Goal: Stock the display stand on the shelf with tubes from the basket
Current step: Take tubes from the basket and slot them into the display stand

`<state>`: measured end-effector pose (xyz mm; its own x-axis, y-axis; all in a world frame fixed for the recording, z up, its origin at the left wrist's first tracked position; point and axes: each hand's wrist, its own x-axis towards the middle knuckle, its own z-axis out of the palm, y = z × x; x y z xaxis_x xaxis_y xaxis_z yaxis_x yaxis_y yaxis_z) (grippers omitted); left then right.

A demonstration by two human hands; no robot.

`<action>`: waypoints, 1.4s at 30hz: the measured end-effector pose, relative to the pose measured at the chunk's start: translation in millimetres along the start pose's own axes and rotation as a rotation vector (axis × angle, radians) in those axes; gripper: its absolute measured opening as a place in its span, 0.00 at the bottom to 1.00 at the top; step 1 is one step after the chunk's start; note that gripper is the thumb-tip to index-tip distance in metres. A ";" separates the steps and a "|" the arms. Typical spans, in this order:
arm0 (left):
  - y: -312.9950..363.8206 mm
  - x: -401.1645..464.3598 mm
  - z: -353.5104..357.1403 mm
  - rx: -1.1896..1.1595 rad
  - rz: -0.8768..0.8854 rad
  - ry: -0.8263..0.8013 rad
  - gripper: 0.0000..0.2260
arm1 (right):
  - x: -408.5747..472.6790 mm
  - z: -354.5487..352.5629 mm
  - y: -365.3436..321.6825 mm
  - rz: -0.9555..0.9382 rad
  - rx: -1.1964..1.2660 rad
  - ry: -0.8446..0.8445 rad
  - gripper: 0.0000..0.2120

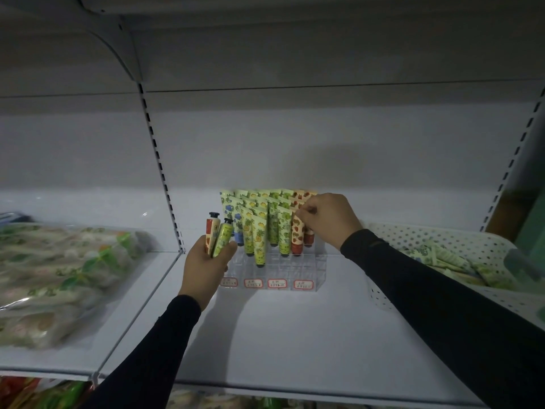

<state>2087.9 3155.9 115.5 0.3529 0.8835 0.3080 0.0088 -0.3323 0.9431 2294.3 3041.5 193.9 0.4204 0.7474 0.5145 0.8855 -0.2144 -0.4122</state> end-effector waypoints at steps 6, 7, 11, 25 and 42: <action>-5.6 -1.1 1.6 0.015 -0.013 -0.001 0.04 | 2.2 1.7 -0.1 0.002 -0.033 -0.006 0.12; -5.3 -0.8 1.7 0.012 -0.011 -0.001 0.04 | 2.3 1.8 0.1 0.004 -0.031 -0.006 0.12; -2.8 -0.7 2.1 0.003 -0.004 -0.002 0.04 | 2.0 1.4 0.5 0.015 -0.017 -0.017 0.13; 9.3 -5.6 -1.8 -0.025 0.015 -0.038 0.06 | -3.5 2.9 6.2 0.093 0.138 0.017 0.14; 60.7 -32.6 35.8 -0.102 -0.007 -0.485 0.09 | -52.4 -22.0 -22.9 0.121 0.654 -0.288 0.15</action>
<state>2110.4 3095.0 158.3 0.7479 0.6224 0.2307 -0.0702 -0.2713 0.9599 2256.3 2993.4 192.9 0.3598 0.8974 0.2554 0.4983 0.0466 -0.8657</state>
